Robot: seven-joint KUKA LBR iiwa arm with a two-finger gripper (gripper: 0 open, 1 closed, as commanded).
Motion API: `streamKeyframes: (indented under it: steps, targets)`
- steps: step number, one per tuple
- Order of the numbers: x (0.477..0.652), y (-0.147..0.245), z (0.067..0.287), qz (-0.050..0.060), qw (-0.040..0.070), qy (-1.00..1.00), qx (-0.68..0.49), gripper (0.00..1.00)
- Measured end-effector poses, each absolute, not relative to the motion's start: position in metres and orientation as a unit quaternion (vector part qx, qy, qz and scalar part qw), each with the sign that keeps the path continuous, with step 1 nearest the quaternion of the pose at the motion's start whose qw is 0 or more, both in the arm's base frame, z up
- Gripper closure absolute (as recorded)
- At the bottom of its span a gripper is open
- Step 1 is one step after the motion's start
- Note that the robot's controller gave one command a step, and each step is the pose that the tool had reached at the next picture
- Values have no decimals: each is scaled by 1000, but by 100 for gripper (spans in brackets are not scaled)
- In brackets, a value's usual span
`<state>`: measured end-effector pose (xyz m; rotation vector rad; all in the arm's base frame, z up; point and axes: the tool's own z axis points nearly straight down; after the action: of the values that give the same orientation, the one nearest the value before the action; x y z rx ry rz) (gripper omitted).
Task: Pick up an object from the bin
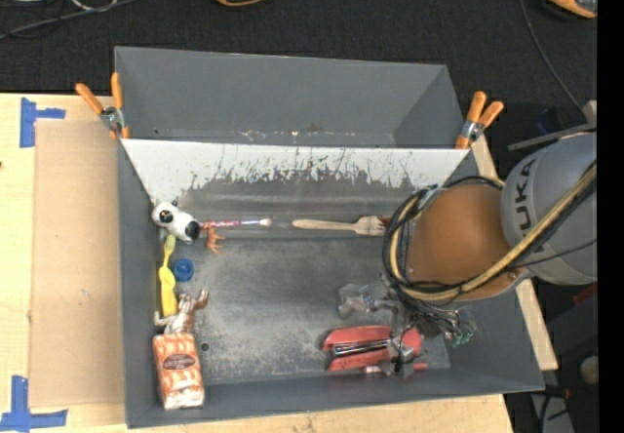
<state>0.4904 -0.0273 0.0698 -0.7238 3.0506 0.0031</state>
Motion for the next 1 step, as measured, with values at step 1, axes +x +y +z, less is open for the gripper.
streamKeyframes:
  steps: [1]
  targets:
    - [491, -28, 74, 3, -3, 977, -213, 100]
